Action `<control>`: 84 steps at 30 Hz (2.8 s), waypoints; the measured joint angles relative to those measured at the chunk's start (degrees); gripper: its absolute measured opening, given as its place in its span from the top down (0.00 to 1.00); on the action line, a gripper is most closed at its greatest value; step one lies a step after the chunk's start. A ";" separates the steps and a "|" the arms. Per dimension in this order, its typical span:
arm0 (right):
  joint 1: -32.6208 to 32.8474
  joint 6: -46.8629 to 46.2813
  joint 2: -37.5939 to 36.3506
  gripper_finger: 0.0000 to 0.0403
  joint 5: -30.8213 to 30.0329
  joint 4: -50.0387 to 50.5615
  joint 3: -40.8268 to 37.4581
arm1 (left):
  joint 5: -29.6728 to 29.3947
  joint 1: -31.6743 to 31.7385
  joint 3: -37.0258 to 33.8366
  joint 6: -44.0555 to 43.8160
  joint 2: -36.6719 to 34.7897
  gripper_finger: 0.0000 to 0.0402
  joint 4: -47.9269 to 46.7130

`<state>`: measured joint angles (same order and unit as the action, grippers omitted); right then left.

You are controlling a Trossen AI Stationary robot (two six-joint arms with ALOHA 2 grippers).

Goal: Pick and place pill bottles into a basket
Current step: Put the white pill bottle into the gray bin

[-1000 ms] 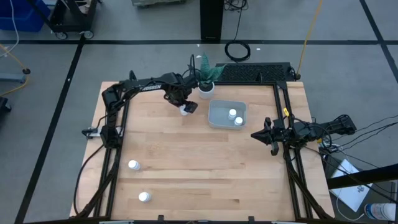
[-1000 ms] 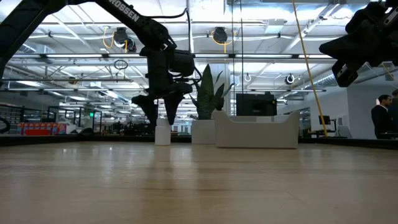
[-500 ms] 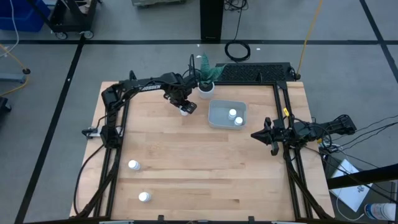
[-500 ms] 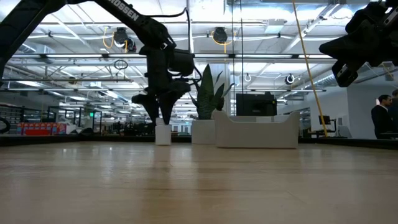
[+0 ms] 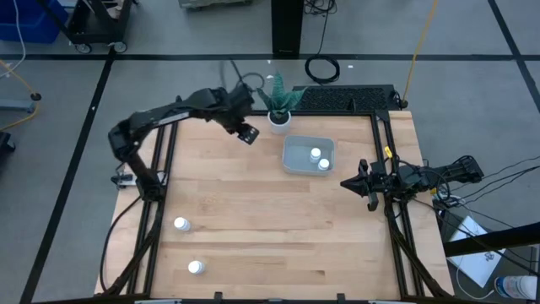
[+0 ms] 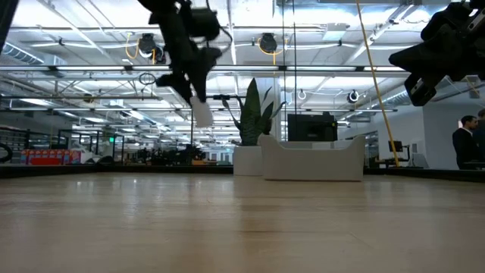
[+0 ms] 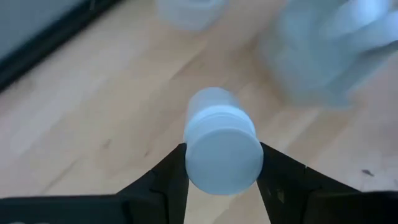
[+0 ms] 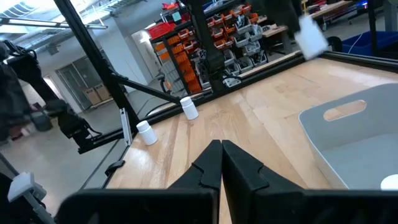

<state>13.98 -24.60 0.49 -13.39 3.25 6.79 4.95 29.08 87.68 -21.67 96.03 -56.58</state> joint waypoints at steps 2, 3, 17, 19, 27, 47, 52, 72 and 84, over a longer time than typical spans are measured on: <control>-0.01 0.00 0.01 0.99 -0.02 0.02 0.01 | 2.12 -0.21 0.00 -0.99 -2.96 0.59 2.86; -0.02 -0.01 0.01 0.99 -0.02 0.01 0.02 | 3.28 -0.42 0.00 -1.39 -4.40 0.59 4.33; 0.00 0.00 0.00 0.99 -0.02 0.00 0.00 | 17.12 -3.73 0.07 -6.40 -14.76 0.59 26.88; 0.00 -0.01 0.00 0.99 -0.01 0.02 0.00 | 20.17 -3.72 0.07 -8.48 -14.79 0.59 30.72; -0.01 -0.01 0.02 0.99 -0.02 0.01 0.02 | 24.79 -3.72 0.04 -12.07 -13.67 0.59 41.89; 0.00 0.00 0.00 0.99 -0.02 0.00 0.02 | 24.35 -4.83 21.39 4.04 13.68 0.59 16.52; 0.00 0.00 0.01 0.99 -0.01 0.02 0.02 | 20.72 -5.69 35.58 14.89 24.10 0.59 1.64; -0.02 0.00 0.02 0.99 -0.02 0.02 0.02 | 5.99 -7.40 43.15 18.56 34.56 0.59 -6.85; 0.00 0.00 0.00 0.99 0.00 0.00 0.02 | 2.79 -9.04 43.06 16.39 41.11 0.57 -9.10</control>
<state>13.98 -24.60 0.49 -13.39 3.25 6.81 7.74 20.04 130.74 -5.28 137.14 -65.68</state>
